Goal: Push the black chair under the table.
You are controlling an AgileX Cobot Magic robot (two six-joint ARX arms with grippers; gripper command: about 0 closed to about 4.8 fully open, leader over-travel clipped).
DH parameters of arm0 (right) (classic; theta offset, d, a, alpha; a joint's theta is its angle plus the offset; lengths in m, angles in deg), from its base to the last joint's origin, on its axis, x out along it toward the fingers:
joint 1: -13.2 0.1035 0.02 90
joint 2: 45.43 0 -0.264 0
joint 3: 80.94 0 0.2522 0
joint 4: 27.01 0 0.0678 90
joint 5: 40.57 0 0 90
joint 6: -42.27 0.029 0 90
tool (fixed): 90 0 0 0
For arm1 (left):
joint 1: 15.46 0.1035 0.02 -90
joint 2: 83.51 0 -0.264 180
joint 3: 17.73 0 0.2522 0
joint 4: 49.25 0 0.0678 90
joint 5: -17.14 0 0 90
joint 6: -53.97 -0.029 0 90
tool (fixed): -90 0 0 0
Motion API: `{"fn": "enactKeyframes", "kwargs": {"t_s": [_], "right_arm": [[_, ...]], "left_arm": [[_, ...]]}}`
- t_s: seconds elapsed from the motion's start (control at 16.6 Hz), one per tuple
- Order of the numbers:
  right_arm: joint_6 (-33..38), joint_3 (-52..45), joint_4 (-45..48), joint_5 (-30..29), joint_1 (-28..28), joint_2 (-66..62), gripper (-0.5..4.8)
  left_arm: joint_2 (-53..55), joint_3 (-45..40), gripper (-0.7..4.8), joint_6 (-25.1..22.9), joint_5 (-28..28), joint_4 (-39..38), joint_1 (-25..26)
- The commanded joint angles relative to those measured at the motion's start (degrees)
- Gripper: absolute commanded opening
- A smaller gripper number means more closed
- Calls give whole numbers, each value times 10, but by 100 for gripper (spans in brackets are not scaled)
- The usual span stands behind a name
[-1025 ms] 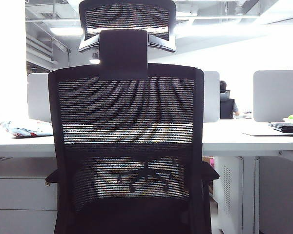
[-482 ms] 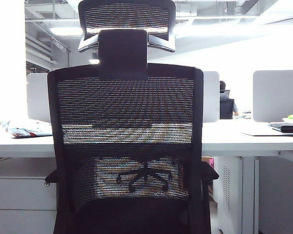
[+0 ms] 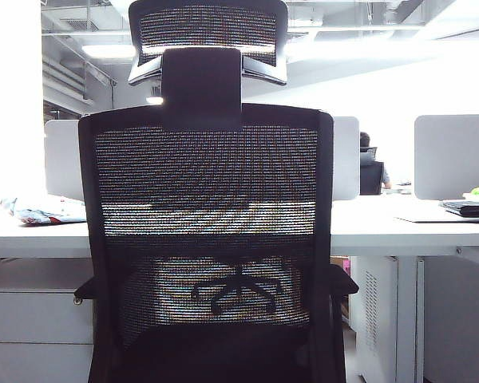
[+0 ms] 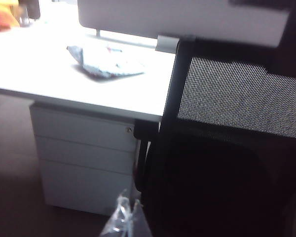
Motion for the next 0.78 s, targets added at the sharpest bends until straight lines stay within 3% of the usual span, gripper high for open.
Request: {"fn": "enactKeyframes", "kwargs": {"t_s": [0.06,0.3,0.78], "right_arm": [[-2,2,6,-2,1,0,-5],[-2,2,6,-2,1,0,-5],[-2,2,6,-2,1,0,-5]], "left_arm": [[-1,-65,-5,14,9,116,2],[-1,-137,-5,8,9,216,2],[-1,-186,-5,-13,9,227,-23]]}}
